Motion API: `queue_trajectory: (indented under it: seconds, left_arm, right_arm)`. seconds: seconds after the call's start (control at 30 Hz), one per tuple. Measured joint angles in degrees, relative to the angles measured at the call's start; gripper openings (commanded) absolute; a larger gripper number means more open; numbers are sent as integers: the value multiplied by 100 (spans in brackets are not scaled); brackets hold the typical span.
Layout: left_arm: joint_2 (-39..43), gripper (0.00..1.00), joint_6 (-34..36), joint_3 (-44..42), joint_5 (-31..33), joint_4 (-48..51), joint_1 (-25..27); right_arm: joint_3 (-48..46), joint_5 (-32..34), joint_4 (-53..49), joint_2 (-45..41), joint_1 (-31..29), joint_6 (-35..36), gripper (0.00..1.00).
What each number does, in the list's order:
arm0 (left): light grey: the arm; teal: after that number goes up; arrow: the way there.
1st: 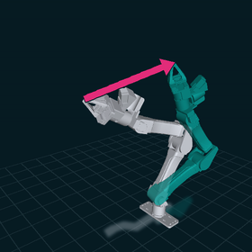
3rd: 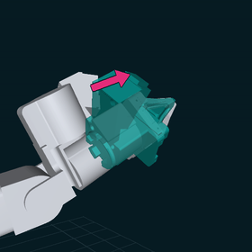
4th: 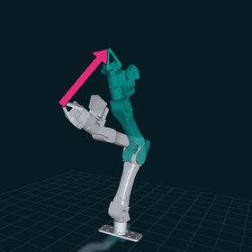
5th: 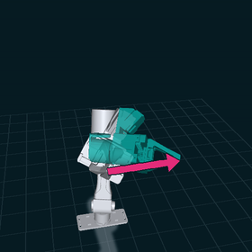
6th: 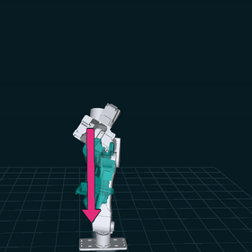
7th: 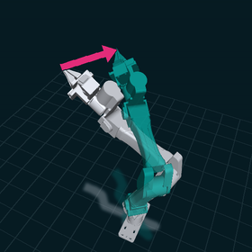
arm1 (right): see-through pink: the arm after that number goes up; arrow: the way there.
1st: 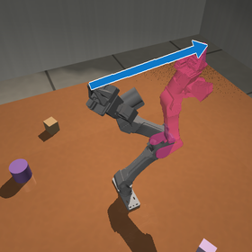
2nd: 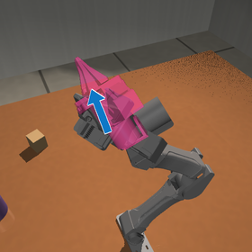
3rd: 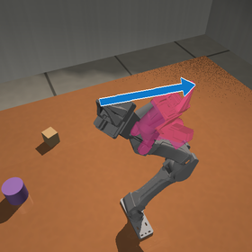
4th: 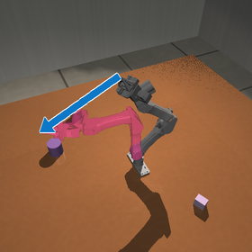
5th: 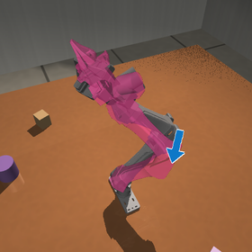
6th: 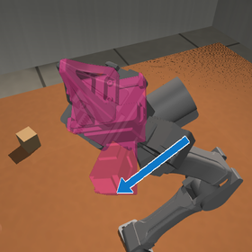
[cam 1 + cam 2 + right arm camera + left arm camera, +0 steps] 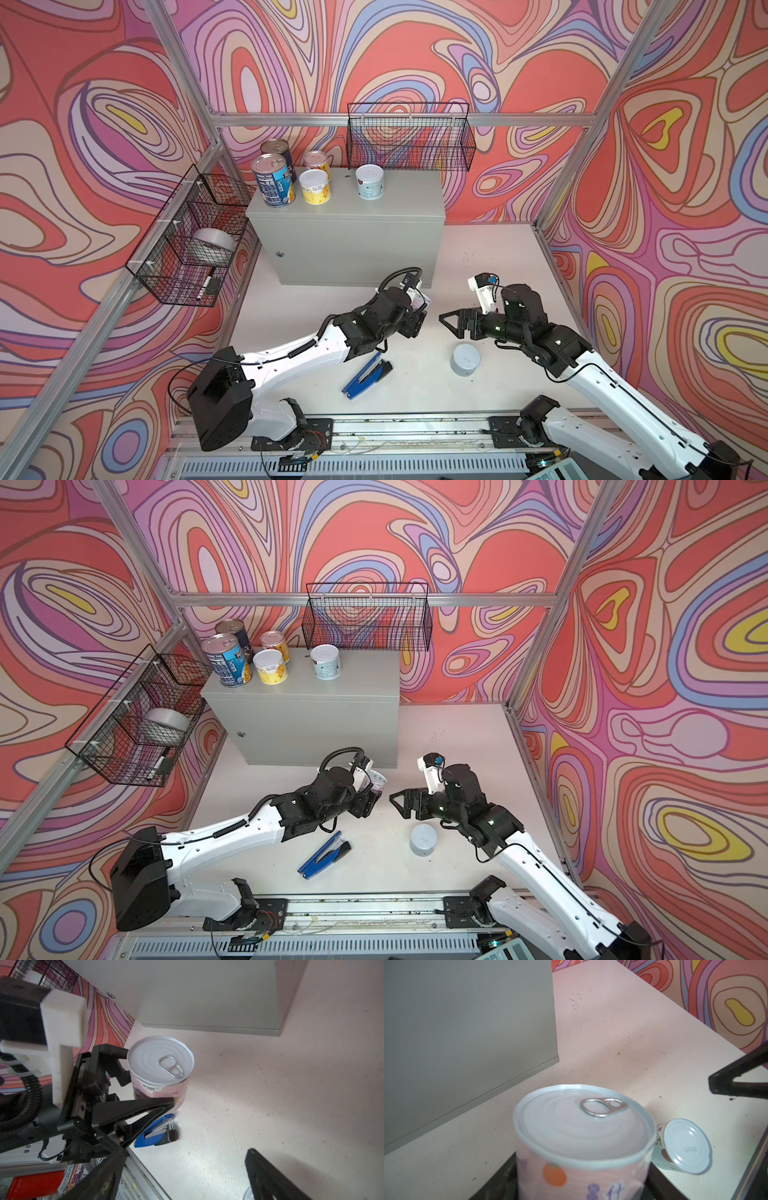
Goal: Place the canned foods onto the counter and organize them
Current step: 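Open the right gripper and draw it back while the left gripper holds the pink can, then carry the pink can with the left gripper up onto the cabinet top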
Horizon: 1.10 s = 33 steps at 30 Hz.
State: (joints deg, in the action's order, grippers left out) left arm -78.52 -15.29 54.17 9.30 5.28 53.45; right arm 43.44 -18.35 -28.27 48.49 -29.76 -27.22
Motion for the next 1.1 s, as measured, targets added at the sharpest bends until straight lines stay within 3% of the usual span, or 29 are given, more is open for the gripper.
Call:
queue_trajectory:
  seconds: [0.43, 0.9, 1.1]
  left_arm:
    - [98, 42, -380, 697, 98, 654, -20]
    - [278, 43, -531, 2238, 168, 1729, -20]
    - [280, 43, -332, 2861, 472, 2065, -46]
  right_arm:
    - [-896, 514, 968, -1753, 0, -223, 95]
    - [-1154, 553, 1762, -2022, 0, -240, 97]
    - [-1154, 555, 1902, -2000, 0, -238, 98]
